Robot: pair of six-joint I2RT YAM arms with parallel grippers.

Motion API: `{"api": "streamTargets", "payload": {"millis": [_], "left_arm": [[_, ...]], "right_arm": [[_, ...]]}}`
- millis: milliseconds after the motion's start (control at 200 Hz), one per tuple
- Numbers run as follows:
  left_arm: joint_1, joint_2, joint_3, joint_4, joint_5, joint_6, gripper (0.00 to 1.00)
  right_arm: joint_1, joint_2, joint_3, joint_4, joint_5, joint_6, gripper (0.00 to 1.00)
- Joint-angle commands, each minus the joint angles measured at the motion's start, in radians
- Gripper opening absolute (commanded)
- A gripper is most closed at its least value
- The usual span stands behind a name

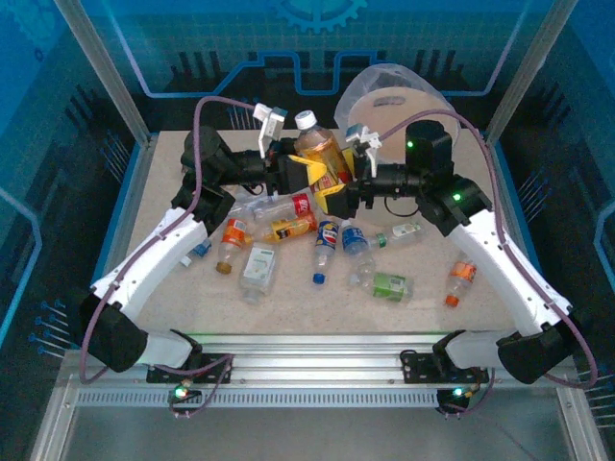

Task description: Put the plastic bottles in the bin

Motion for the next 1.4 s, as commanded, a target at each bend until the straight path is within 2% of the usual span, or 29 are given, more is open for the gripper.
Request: {"api": "streamTargets", "payload": {"millis": [0,85,125,165,205,230,245,330,400,510,665,790,855,971,1121,1396], "left_arm": [[-0.01,-0.001,0.009,0.069,0.042,-0.034,0.33],[-0.01,-0.014,0.001,0.05,0.042,-0.017,0.38],[-0.01,-0.024,-0.001,0.027,0.038,0.005,0.44],[-0.01,-0.035,0.0,-0.008,0.026,0.034,0.59],[-0.01,-0.048,0.0,-0.047,0.009,0.069,0.79],[-0.011,-0.057,0.0,-0.071,0.0,0.091,0.96],[-0.009,-0.061,0.0,-0.083,-0.007,0.103,0.99],[-0.006,-0.098,0.005,-0.168,-0.051,0.174,0.99],[-0.002,-0.139,0.0,-0.243,-0.131,0.233,0.99],[-0.001,-0.223,-0.03,-0.354,-0.372,0.294,0.99],[0.002,-0.293,-0.009,-0.562,-0.751,0.304,0.99],[0.002,-0.308,0.005,-0.673,-0.936,0.328,0.99],[0.004,-0.312,-0.003,-0.682,-0.971,0.325,0.99],[0.006,-0.307,-0.006,-0.688,-0.966,0.328,0.99],[0.013,-0.294,-0.002,-0.712,-1.009,0.329,0.99],[0.062,-0.269,-0.013,-0.736,-1.037,0.286,0.99]], "right_arm": [[0.01,0.01,0.037,0.018,0.002,0.004,0.83],[0.011,0.005,0.039,0.007,0.019,0.0,0.63],[0.012,0.001,0.041,0.002,0.028,-0.002,0.55],[0.012,-0.003,0.041,-0.002,0.037,-0.003,0.5],[0.013,-0.008,0.042,-0.006,0.044,-0.005,0.47],[0.013,-0.012,0.044,-0.008,0.05,-0.004,0.46],[0.012,-0.015,0.044,-0.009,0.056,-0.005,0.45],[0.013,-0.024,0.052,-0.026,0.117,-0.009,0.4],[0.01,-0.028,0.067,-0.058,0.194,-0.014,0.35],[-0.015,-0.017,0.118,-0.133,0.311,-0.004,0.3],[-0.104,0.048,0.251,-0.253,0.431,0.03,0.3],[-0.185,0.172,0.428,-0.407,0.52,0.042,0.27],[-0.229,0.245,0.516,-0.471,0.529,0.048,0.26],[-0.297,0.381,0.687,-0.59,0.53,0.051,0.26],[-0.327,0.526,0.862,-0.74,0.569,0.017,0.26],[-0.349,0.651,0.915,-0.87,0.641,-0.065,0.28]]}}
